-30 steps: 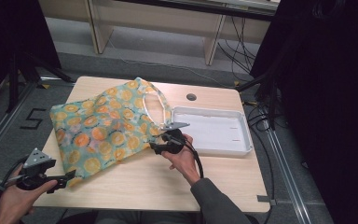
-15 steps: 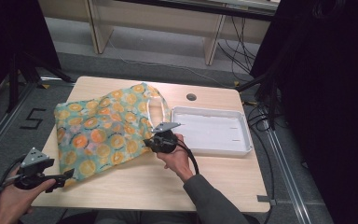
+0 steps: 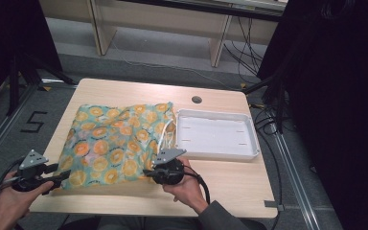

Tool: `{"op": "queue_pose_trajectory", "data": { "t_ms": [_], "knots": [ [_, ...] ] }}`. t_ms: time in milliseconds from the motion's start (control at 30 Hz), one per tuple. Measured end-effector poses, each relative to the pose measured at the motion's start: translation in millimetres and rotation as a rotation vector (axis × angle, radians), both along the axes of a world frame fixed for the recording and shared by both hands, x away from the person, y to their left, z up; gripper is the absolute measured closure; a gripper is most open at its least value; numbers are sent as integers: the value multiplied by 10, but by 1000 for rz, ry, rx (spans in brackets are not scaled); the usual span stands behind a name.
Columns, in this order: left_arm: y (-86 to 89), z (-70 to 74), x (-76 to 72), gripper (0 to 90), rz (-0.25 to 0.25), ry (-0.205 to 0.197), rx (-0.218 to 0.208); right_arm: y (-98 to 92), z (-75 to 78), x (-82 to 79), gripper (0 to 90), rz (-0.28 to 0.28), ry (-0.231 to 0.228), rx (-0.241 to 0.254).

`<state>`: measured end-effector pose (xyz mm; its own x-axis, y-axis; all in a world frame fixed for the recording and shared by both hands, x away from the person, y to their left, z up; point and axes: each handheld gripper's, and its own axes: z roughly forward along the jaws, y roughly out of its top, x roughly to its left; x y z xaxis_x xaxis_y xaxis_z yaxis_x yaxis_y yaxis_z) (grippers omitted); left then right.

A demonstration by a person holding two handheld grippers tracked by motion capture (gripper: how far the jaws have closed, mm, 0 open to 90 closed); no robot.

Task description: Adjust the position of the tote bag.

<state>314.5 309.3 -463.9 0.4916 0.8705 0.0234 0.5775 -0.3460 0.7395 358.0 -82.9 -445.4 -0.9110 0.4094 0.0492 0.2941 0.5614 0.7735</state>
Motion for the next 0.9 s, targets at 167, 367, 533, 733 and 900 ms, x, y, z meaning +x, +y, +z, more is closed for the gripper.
{"op": "queue_pose_trajectory", "data": {
  "t_ms": [167,367,533,733,900],
  "knots": [
    [-105,-57,5,720,-41,48,39,54,0,-231,876,44,0,-12],
    [-207,-197,211,853,-13,108,38,181,-25,-350,875,79,14,-35],
    [-327,-309,415,874,16,102,64,277,-52,-386,871,98,23,-36],
    [-371,-349,784,884,46,92,69,486,-109,-421,858,110,51,-51],
    [-364,-369,1111,894,49,89,79,784,-186,-395,845,140,60,-56]
  ]
}}
